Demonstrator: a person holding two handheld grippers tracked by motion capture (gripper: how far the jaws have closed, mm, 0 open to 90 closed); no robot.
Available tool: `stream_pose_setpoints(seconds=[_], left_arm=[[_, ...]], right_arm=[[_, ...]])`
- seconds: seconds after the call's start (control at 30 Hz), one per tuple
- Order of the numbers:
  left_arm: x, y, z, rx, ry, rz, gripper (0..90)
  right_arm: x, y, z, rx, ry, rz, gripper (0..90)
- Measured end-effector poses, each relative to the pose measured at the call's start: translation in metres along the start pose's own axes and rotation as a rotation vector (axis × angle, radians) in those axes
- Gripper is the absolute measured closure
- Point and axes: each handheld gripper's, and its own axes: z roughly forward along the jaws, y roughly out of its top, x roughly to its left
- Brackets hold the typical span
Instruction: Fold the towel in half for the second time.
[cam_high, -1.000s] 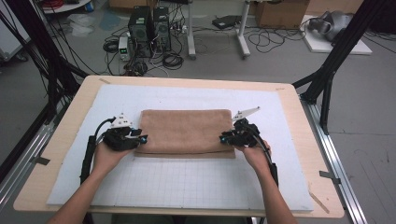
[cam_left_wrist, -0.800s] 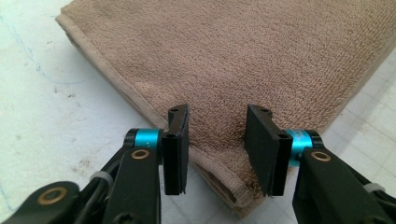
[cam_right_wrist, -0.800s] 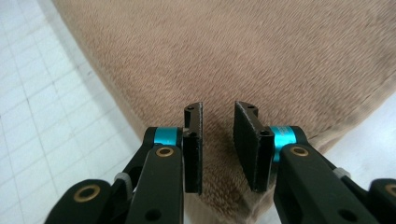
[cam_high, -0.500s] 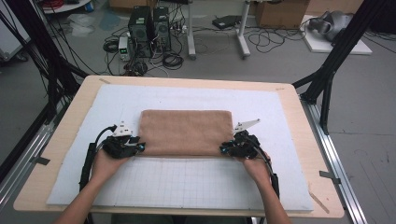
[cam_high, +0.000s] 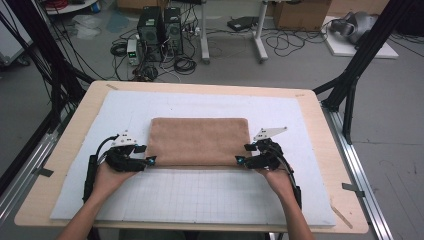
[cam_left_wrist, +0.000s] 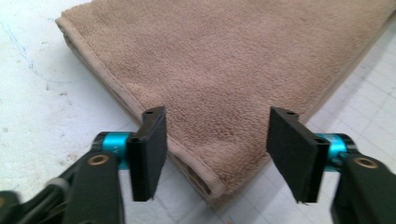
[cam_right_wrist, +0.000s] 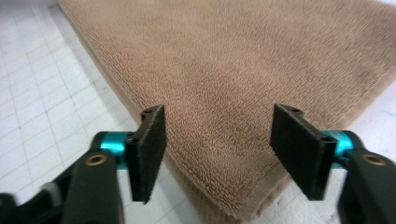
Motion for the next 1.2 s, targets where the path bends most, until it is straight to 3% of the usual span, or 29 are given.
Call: stream_pose_setpoints(seconds=[0.13, 0.4, 0.77, 1.2], left_arm=[[-0.002, 0.000, -0.008, -0.035, -0.001, -0.006, 34.6], [-0.005, -0.003, -0.021, -0.041, -0.008, 0.000, 30.2], [-0.012, -0.010, -0.036, -0.067, -0.020, -0.002, 26.7], [-0.015, -0.022, -0.051, -0.096, -0.009, -0.020, 26.0]], right_arm=[[0.001, -0.002, -0.008, -0.012, -0.005, 0.000, 28.2], [0.004, -0.009, -0.027, -0.043, -0.021, -0.016, 21.6], [0.011, -0.023, -0.047, -0.069, -0.044, -0.023, 17.3], [0.013, -0.042, -0.066, -0.090, -0.065, 0.004, 15.3]])
